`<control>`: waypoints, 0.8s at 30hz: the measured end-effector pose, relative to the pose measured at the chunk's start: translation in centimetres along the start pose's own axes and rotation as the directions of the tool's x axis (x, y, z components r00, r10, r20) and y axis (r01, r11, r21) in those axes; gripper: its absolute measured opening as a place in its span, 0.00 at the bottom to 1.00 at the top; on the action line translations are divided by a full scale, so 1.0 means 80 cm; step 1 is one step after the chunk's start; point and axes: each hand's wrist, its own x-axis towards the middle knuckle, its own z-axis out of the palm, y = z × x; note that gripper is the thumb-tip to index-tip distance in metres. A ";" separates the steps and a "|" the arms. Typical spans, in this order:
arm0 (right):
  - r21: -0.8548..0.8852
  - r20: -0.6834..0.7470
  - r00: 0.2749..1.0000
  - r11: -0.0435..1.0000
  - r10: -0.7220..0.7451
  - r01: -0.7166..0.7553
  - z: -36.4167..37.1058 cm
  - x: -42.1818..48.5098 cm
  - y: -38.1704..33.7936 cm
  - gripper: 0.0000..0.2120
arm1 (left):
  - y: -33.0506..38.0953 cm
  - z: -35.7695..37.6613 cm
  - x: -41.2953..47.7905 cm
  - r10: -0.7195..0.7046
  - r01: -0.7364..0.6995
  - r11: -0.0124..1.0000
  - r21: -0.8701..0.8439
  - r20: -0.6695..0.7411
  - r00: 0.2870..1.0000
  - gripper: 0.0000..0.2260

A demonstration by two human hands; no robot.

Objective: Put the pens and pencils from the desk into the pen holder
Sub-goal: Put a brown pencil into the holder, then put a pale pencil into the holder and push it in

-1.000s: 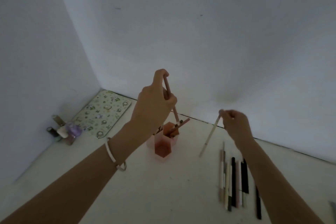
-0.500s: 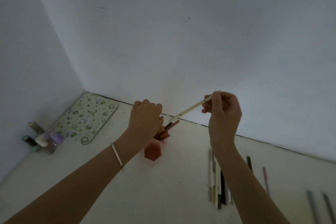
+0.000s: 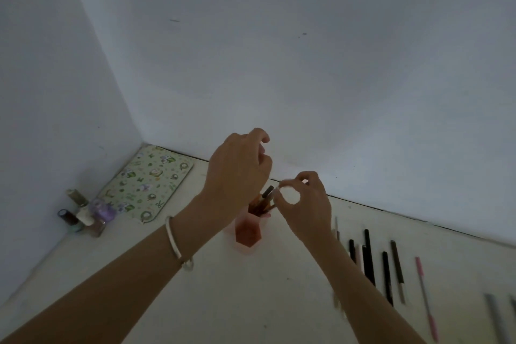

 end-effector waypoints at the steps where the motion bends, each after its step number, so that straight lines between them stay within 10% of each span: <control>1: 0.048 -0.027 1.000 0.999 0.005 -0.004 -0.009 0.003 0.000 0.13 | 0.011 0.001 -0.003 0.018 -0.018 1.000 -0.018 -0.020 1.000 0.11; 4: 0.247 -0.259 0.961 0.968 0.100 -0.035 -0.059 0.018 0.015 0.10 | 0.059 0.024 -0.018 0.119 -0.127 0.985 -0.118 -0.071 0.990 0.07; 7: 0.371 -0.342 0.904 0.921 0.256 -0.120 -0.111 0.027 0.044 0.09 | 0.102 0.086 -0.045 0.082 -0.054 0.984 -0.170 0.166 0.983 0.03; 12: 0.415 -0.282 0.878 0.874 0.388 -0.253 -0.140 0.012 0.096 0.11 | 0.104 0.210 -0.088 -0.239 0.275 0.960 0.048 0.649 0.722 0.10; 24: 0.363 -0.165 0.857 0.838 0.487 -0.407 -0.123 -0.041 0.168 0.11 | 0.119 0.298 -0.116 -0.462 0.452 0.875 0.174 0.582 0.670 0.06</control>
